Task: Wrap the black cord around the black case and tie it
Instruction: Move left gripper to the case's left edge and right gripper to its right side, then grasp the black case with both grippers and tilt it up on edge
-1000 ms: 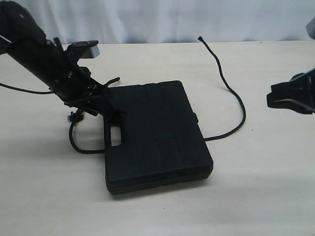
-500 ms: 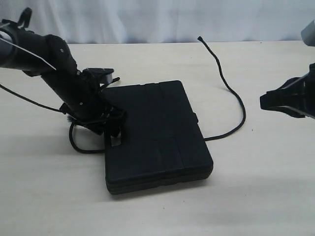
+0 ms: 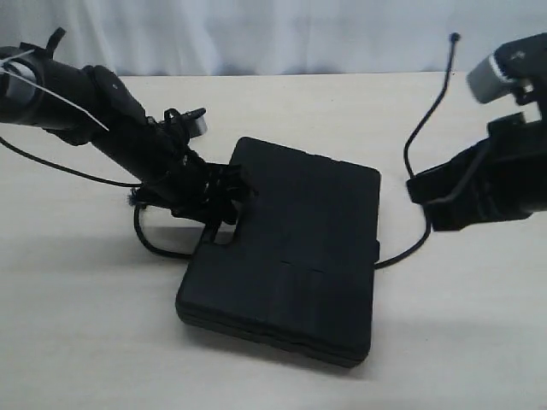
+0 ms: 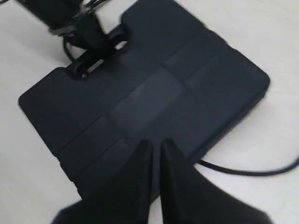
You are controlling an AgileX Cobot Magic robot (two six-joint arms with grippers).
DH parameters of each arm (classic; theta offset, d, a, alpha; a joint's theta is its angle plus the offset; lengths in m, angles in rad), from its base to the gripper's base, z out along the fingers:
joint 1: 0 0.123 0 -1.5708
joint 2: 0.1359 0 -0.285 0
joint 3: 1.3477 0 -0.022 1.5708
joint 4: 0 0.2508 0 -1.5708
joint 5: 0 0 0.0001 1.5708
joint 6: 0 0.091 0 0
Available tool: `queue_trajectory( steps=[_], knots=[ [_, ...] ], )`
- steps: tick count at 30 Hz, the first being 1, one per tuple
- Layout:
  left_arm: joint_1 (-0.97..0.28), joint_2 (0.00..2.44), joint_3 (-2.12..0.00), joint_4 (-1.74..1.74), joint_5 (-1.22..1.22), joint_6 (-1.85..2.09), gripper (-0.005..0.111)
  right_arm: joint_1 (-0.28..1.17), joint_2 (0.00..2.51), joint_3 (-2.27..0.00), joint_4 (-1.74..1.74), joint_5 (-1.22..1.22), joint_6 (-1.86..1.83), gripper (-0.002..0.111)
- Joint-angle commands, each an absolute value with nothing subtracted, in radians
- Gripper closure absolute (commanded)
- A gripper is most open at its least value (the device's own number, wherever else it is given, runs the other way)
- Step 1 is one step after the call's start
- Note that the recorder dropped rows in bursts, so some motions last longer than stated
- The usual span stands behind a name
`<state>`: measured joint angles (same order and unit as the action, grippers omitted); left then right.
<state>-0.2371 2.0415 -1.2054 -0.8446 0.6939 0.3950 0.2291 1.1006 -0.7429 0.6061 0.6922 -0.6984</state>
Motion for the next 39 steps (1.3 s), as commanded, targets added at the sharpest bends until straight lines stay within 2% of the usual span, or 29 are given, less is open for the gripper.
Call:
queue_trajectory(
  steps=[1,5,8,14,17,22,29,31,34,39],
  knots=[
    [-0.245,1.965,-1.212,-1.044,0.708,0.402,0.107,0.420,1.103,-0.750,0.389,0.646,-0.618,0.102],
    [-0.245,1.910,-1.212,-1.103,0.719,0.402,0.107,0.542,1.103,-0.786,0.086,0.633,-0.375,0.102],
    [-0.245,1.882,-1.212,-1.122,0.685,0.402,0.107,0.595,1.097,-0.805,-0.009,0.621,-0.268,0.102],
    [-0.245,1.867,-1.212,-1.248,0.645,0.386,0.107,0.689,1.088,-0.807,-0.024,0.633,-0.333,0.102],
    [-0.245,1.867,-1.212,-1.314,0.660,0.386,0.107,0.764,1.049,-0.807,-0.202,0.662,-0.401,0.102],
    [-0.245,1.867,-1.212,-1.381,0.678,0.384,0.107,0.890,0.950,-0.807,-0.667,0.681,0.007,0.102],
    [-0.245,1.867,-1.212,-1.515,0.698,0.384,0.107,0.964,0.914,-0.671,-0.698,0.588,0.283,0.101],
    [-0.245,1.867,-1.212,-1.524,0.698,0.384,0.107,0.964,0.914,-0.622,-0.744,0.551,0.348,0.092],
    [-0.245,1.867,-1.212,-1.542,0.693,0.384,0.107,0.964,0.914,-0.565,-0.822,0.524,0.433,0.069],
    [-0.245,1.867,-1.212,-1.585,0.688,0.384,0.107,0.964,0.916,-0.552,-0.831,0.455,0.533,0.016]
  ],
)
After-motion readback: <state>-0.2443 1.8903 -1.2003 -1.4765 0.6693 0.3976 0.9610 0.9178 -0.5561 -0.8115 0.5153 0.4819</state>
